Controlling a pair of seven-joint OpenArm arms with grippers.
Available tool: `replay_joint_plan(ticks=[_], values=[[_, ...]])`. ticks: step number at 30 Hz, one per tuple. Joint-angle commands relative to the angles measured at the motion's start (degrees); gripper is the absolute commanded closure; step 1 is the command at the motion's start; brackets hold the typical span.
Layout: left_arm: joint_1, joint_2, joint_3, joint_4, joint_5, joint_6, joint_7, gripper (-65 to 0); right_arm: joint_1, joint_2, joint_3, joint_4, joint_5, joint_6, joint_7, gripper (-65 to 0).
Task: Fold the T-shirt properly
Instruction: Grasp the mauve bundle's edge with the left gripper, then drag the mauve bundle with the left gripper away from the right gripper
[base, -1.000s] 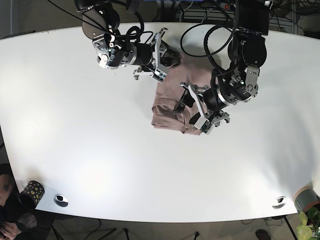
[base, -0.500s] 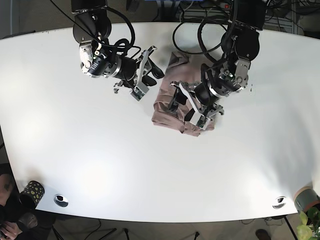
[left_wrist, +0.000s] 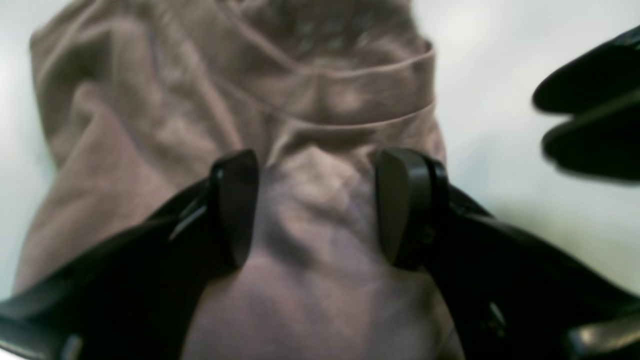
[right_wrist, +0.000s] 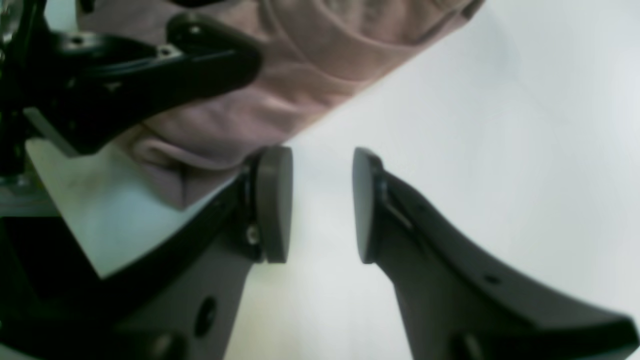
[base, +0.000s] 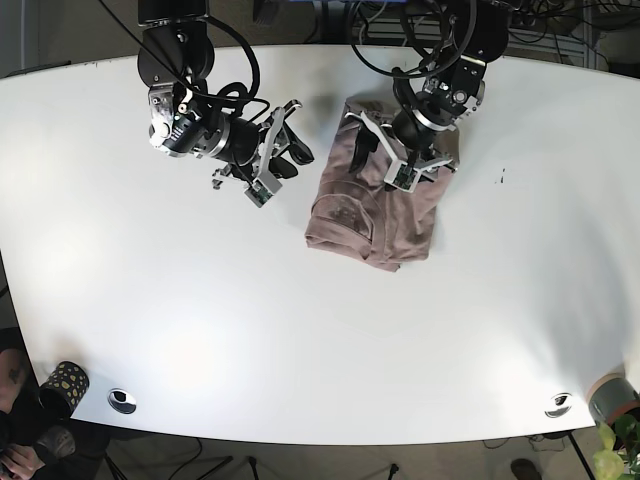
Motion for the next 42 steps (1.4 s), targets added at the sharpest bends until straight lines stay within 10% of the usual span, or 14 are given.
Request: replay_joint_plan(ticks=[1,42], values=[[-0.5,-0.6,-0.15,-3.69,-0.17,0.32,-2.2,-35.6,0.53,0.23,0.18,1.22,1.1,0.36,1.24,-18.9],[0.38,-3.14,-5.51,1.76,-0.17,0.24,-7.13,-35.1,0.62,0.23,0.18,1.31,1.1,0.36,1.24,-18.9]])
